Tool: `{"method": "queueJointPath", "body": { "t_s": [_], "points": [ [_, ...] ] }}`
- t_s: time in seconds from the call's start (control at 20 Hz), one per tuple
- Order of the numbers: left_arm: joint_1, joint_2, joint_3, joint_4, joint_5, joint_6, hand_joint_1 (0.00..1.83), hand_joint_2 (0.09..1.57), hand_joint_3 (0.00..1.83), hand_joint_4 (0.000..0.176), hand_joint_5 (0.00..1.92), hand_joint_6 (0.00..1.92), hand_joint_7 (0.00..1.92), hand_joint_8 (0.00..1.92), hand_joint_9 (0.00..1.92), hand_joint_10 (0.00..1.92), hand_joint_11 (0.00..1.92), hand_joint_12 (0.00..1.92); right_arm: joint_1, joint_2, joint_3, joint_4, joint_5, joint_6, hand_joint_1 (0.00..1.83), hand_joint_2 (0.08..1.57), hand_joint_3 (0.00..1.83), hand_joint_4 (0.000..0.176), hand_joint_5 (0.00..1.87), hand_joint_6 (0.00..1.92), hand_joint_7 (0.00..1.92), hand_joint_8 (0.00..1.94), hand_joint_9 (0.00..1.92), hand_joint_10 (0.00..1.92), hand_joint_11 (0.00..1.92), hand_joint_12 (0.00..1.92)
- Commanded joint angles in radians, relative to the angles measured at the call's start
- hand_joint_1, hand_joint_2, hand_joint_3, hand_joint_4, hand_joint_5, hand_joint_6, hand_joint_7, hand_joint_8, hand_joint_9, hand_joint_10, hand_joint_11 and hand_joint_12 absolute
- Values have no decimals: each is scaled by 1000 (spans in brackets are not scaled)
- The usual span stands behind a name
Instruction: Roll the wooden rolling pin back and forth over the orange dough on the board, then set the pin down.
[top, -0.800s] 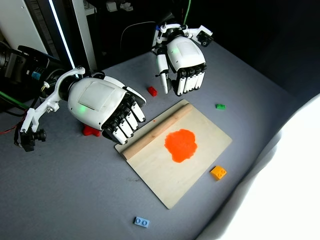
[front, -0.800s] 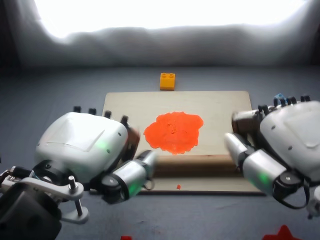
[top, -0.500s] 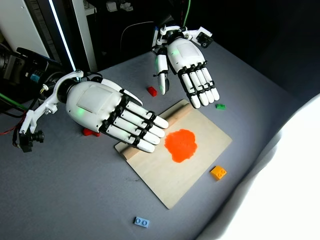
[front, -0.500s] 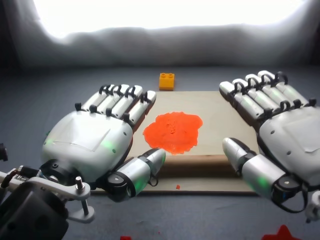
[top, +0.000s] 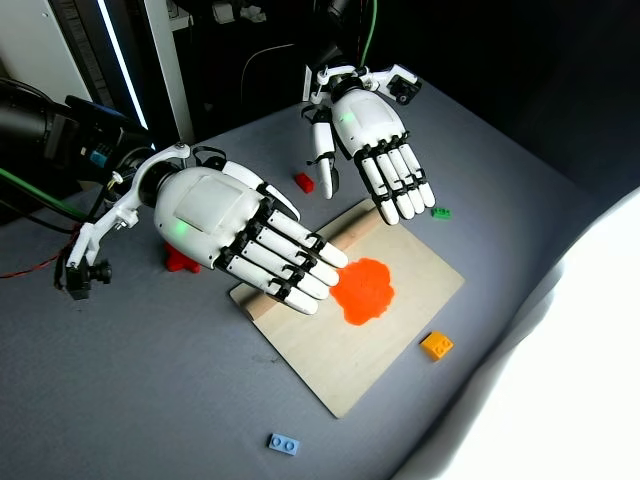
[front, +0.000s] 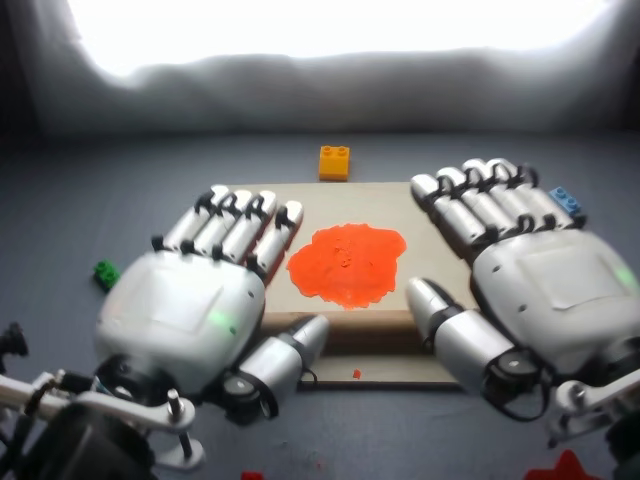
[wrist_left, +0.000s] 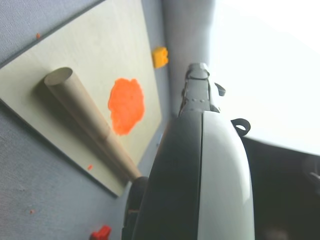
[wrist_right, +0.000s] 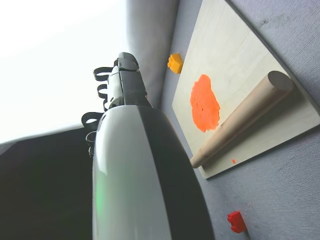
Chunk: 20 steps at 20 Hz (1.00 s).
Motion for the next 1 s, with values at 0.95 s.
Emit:
{"method": "queueJointPath", "body": {
  "t_s": [0.95],
  "points": [
    [91,-168,176,161,-155,-64,0,1454,15,0,0,0,0,0,0,0,0,0,-60,-167,193,-76,36,-66,0,1568,122,0,59,2,34,5,0,0,0,0]
  ]
}}
